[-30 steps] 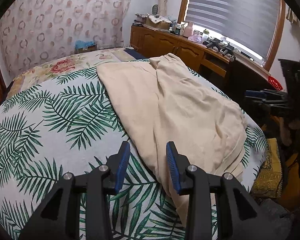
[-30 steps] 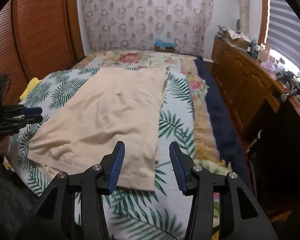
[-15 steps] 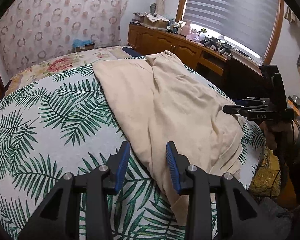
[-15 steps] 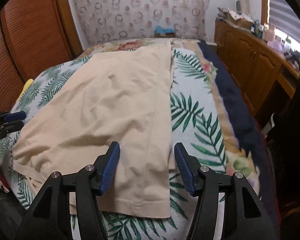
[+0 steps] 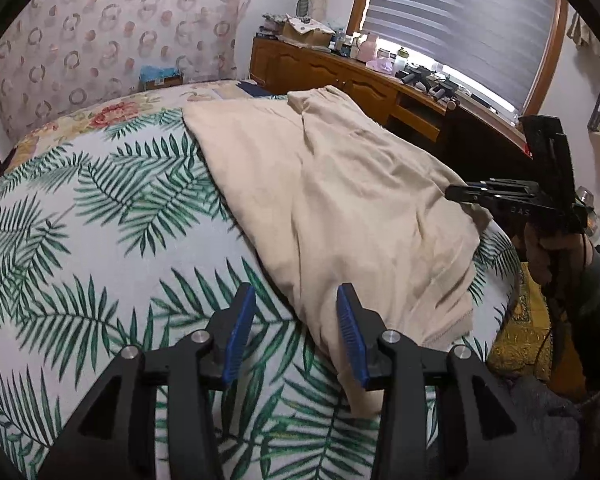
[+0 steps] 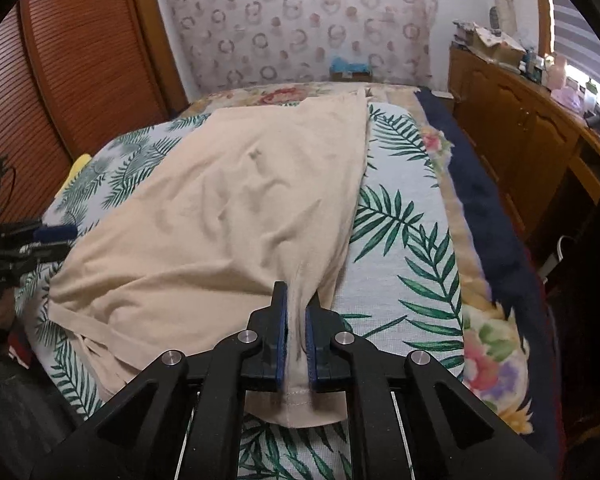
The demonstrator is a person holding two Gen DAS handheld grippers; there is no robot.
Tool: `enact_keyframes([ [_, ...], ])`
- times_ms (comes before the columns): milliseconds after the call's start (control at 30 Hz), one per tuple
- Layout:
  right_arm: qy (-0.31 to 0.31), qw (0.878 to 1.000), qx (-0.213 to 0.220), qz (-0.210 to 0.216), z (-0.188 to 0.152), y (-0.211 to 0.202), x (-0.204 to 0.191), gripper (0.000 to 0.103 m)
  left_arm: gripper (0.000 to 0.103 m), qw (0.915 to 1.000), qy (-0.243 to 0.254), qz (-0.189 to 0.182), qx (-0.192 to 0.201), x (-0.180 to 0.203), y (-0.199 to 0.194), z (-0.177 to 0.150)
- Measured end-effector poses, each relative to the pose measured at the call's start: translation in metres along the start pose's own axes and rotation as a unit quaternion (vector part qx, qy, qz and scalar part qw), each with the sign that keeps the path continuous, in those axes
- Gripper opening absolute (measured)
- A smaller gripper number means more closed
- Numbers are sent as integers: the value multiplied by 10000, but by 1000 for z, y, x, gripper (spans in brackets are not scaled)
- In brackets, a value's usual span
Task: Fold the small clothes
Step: 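Grasp the peach T-shirt's hem with the right gripper, then grasp the shirt with the left gripper while the right gripper lifts the hem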
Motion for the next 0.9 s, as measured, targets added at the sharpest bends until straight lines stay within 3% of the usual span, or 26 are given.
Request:
enact_keyframes([
  [133, -27, 9998, -24, -197, -2, 4, 0, 25, 41, 9997, -117, -203, -54, 0, -1, -7],
  [167, -18, 9998, -37, -187, -3, 5, 0, 38, 41, 9996, -132, -236, -72, 1, -1, -8],
  [233, 21, 9997, -59, -234, -4, 8, 2, 53, 41, 9994, -150, -288, -122, 3, 2, -11],
  [633, -38, 9999, -123, 30, -7, 19, -5, 57, 41, 9977, -138, -591, -308, 17, 11, -15],
  [733, -86, 9999, -103, 70, -8, 19, -8, 58, 24, 9970, -107, -686, -348, 19, 12, -15],
  [800, -147, 9998, -91, 118, -8, 20, -8, 53, 18, 9967, -53, -731, -353, 20, 13, -15],
  [867, -251, 9994, -145, 176, -8, 20, -10, 27, 6, 9965, -77, -775, -314, 19, 13, -12],
  [900, -295, 9992, -168, 230, -8, 21, -13, 22, 4, 9961, -93, -829, -276, 19, 12, -11],
])
Point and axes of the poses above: each gripper's, at about its wrist camera, not at the fingertips, and y roughly the way its jaws point, x to its right, z to its top, the point moved 5 cm from there along y, roughly the way its jaws point, and after that the axes turned 1 degree about -y, right-handed, at the moved point
